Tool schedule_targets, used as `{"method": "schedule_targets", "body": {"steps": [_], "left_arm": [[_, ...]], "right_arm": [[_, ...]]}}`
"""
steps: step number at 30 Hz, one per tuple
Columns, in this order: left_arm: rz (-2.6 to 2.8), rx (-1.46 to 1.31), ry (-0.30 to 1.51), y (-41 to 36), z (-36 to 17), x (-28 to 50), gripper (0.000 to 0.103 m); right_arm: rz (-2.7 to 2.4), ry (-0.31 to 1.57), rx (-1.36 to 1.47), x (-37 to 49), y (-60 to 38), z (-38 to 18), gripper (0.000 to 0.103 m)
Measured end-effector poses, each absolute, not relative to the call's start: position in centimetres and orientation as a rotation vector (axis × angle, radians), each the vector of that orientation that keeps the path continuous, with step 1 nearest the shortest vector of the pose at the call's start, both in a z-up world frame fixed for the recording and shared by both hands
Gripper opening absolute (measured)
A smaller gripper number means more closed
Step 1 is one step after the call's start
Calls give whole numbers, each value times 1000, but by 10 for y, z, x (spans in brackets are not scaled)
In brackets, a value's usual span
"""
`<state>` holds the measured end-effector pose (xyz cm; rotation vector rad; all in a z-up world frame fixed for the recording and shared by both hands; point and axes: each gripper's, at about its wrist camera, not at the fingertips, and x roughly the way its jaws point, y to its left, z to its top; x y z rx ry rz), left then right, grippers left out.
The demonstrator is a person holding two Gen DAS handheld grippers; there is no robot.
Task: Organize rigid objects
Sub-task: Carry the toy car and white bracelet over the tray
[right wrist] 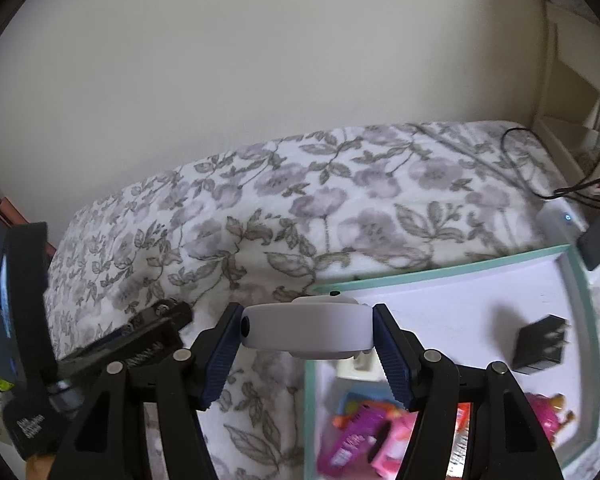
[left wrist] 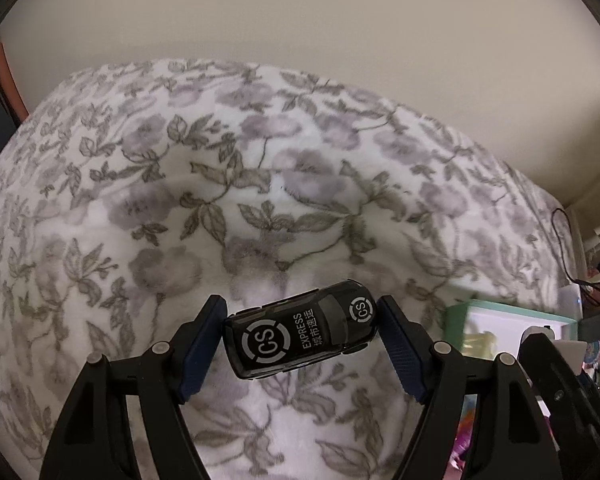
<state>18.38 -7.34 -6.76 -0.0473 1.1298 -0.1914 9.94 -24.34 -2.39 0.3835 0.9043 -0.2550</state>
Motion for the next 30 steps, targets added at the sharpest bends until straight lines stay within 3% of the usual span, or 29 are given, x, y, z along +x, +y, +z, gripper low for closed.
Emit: {"method": "schedule_targets", "body": {"steps": [14, 30], "left_arm": [[-263, -11, 1062, -82, -17, 121, 77], [-439, 78, 1097, -137, -23, 55, 78]], "right_arm": [[-332, 884, 372, 25, -257, 3, 67], [-452, 966, 453, -39, -298, -21, 67]]}}
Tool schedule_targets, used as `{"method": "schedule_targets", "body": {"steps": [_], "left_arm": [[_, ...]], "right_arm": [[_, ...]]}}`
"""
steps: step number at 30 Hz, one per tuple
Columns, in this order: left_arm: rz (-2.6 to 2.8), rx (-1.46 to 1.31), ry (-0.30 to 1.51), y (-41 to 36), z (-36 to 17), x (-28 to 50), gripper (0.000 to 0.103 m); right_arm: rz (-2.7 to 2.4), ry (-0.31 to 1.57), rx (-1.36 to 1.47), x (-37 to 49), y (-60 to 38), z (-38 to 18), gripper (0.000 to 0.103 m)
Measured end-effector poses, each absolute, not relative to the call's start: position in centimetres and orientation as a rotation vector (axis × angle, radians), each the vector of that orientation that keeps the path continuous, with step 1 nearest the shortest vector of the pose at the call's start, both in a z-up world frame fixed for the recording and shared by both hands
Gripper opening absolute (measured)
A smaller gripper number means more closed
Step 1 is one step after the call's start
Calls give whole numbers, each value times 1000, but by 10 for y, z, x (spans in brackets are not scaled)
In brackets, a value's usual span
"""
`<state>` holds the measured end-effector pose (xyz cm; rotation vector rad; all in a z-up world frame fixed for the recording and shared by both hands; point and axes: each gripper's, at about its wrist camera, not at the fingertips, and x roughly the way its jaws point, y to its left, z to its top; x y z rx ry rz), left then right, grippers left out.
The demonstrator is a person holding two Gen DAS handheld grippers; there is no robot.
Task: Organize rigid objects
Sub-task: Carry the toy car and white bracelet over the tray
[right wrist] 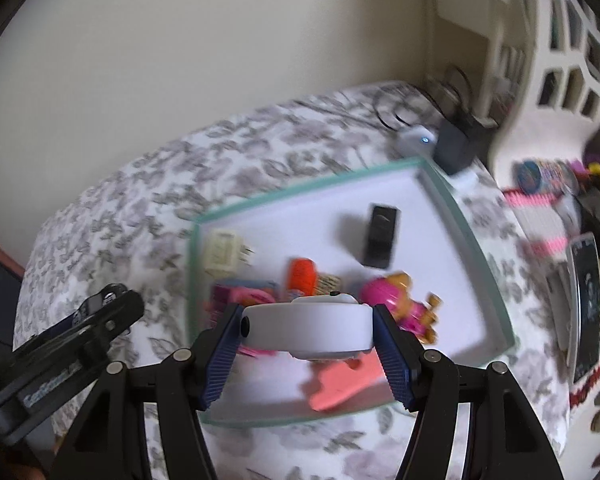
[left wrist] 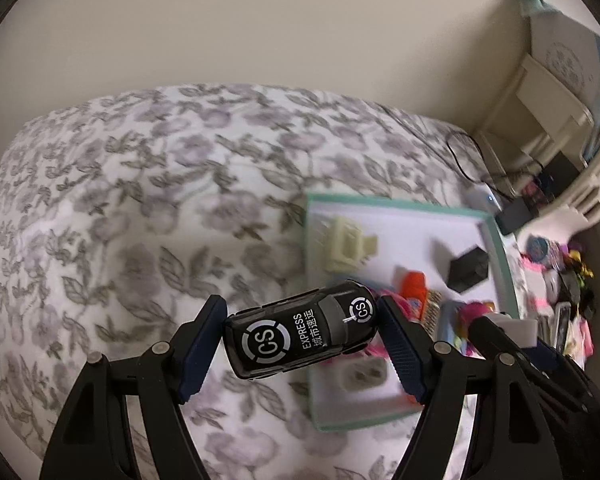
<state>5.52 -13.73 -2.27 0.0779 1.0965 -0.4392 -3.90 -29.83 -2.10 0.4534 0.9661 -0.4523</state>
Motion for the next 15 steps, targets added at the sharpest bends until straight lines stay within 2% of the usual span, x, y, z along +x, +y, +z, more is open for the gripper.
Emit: {"method": "schedule_targets", "body": {"steps": [15], "left_arm": [[-524, 57, 1193, -173, -53, 46, 78]], "right_arm": [[-462, 1093, 487, -44, -324, -59, 67]]}}
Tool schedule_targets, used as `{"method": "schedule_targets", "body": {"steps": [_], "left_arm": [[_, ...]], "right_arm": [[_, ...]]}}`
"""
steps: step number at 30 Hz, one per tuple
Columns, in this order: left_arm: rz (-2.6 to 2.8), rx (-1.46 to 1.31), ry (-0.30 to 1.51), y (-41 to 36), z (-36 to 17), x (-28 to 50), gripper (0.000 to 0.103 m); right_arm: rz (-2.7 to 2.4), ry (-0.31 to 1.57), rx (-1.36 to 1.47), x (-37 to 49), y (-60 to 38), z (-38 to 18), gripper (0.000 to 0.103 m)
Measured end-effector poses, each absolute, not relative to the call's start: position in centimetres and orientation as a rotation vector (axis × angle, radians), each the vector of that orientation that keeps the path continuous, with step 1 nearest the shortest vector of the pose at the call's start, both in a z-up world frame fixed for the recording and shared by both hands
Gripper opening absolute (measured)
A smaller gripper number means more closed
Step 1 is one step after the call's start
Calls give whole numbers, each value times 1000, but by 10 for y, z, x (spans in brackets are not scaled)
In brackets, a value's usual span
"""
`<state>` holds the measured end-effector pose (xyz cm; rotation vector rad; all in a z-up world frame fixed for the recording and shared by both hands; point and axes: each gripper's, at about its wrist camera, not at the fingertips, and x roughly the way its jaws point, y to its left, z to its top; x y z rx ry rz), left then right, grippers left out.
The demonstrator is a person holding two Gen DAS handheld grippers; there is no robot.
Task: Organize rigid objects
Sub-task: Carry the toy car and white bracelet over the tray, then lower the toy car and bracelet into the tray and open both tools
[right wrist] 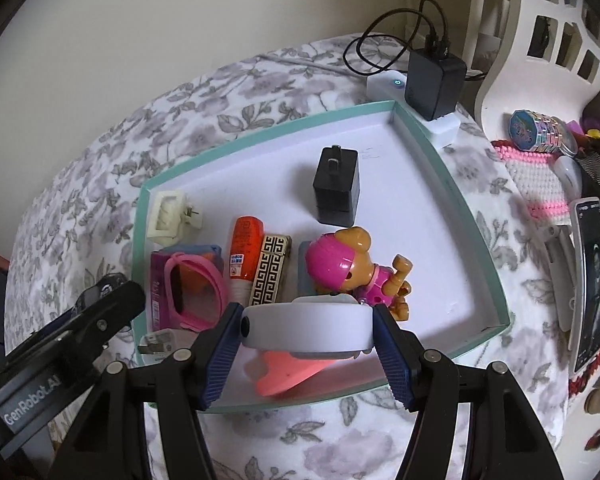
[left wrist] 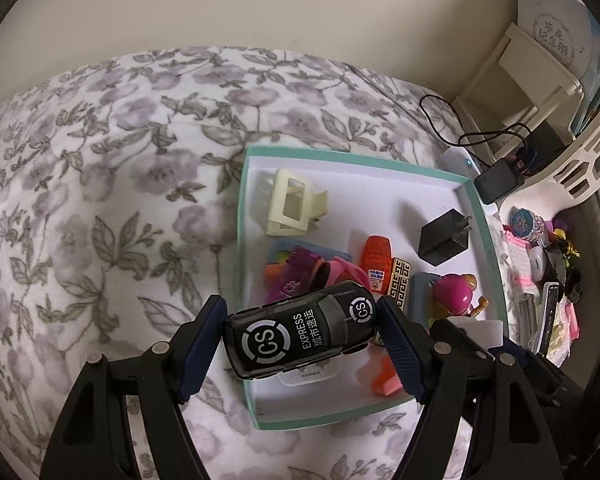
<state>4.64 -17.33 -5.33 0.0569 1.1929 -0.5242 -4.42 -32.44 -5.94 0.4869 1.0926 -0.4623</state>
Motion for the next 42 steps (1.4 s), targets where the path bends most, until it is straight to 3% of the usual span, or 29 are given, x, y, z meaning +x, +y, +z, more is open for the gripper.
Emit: {"method": "schedule_targets", "body": {"steps": [33, 39, 42], "left_arm": [[-518, 52, 1243, -175, -68, 49, 79], [-472, 70, 1216, -163, -64, 52, 86], [-450, 64, 1214, -157, -64, 54, 86]], "right_arm": [[-446, 1147, 471, -32, -321, -82, 68], [-445, 1143, 464, -32, -320, -82, 71], [-438, 1139, 455, -31, -318, -82, 78]]}}
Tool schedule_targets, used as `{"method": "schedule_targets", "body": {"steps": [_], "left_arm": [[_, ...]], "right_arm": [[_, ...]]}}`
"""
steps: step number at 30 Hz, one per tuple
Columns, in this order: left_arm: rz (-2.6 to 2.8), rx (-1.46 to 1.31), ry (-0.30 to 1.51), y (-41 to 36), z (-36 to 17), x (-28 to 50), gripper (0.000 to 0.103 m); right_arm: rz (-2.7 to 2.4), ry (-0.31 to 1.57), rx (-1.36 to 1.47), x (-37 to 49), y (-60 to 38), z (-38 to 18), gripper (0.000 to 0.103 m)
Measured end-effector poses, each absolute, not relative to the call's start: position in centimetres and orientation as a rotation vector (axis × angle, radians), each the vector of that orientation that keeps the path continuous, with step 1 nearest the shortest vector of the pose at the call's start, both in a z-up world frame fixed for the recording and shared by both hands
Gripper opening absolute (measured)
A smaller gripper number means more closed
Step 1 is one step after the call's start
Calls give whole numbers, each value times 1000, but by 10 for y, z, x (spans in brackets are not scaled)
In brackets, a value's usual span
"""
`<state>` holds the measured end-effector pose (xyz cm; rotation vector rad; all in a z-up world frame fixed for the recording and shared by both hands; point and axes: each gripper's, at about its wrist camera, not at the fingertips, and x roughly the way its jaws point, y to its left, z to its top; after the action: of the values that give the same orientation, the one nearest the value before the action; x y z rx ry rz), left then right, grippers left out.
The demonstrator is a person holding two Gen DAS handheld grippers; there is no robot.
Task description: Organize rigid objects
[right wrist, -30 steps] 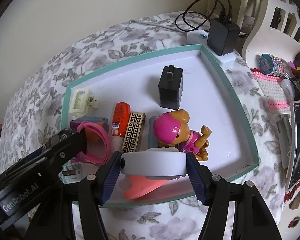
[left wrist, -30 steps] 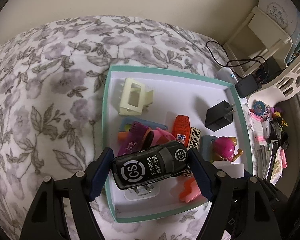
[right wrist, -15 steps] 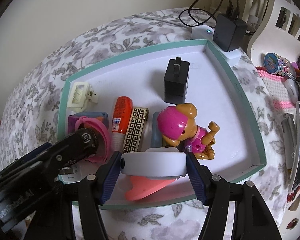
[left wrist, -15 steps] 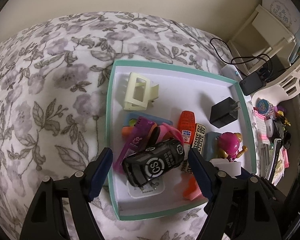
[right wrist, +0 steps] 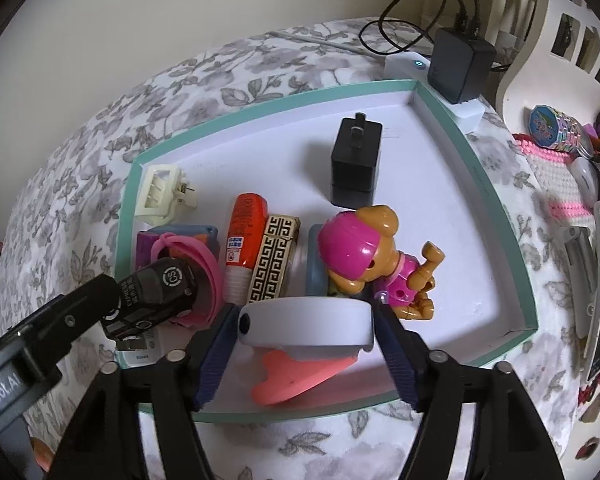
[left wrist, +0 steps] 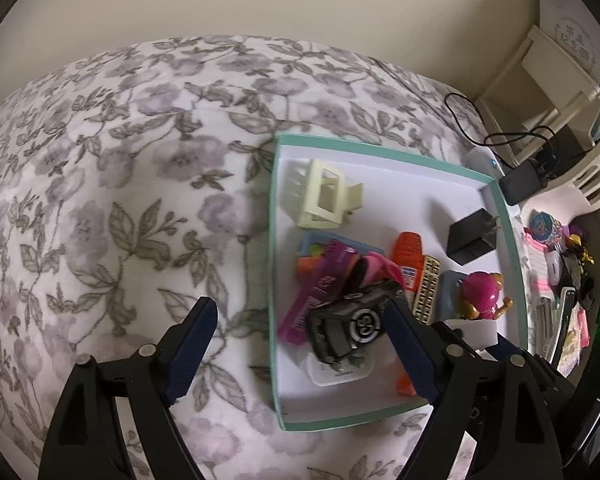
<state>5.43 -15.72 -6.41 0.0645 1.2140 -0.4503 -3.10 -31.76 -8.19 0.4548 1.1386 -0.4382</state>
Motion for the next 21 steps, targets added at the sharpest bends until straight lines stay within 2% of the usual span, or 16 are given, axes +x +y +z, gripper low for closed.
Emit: {"method": "schedule_targets", "body": {"steps": [5, 7, 9, 21], "left_arm": [[-400, 59, 1204, -145, -66, 59, 86], [-371, 60, 1197, -138, -66, 61, 87], [-340, 65, 1192, -131, -68, 63, 95], [-274, 23, 1179, -95, -65, 62, 97]], "right_arm": [[-428, 1130, 419, -28, -313, -81, 80], [-427, 1127, 409, -28, -311, -81, 95], [-428, 1114, 400, -29, -310, -79, 101], [-420, 1066, 377, -34, -296, -67, 103]]}}
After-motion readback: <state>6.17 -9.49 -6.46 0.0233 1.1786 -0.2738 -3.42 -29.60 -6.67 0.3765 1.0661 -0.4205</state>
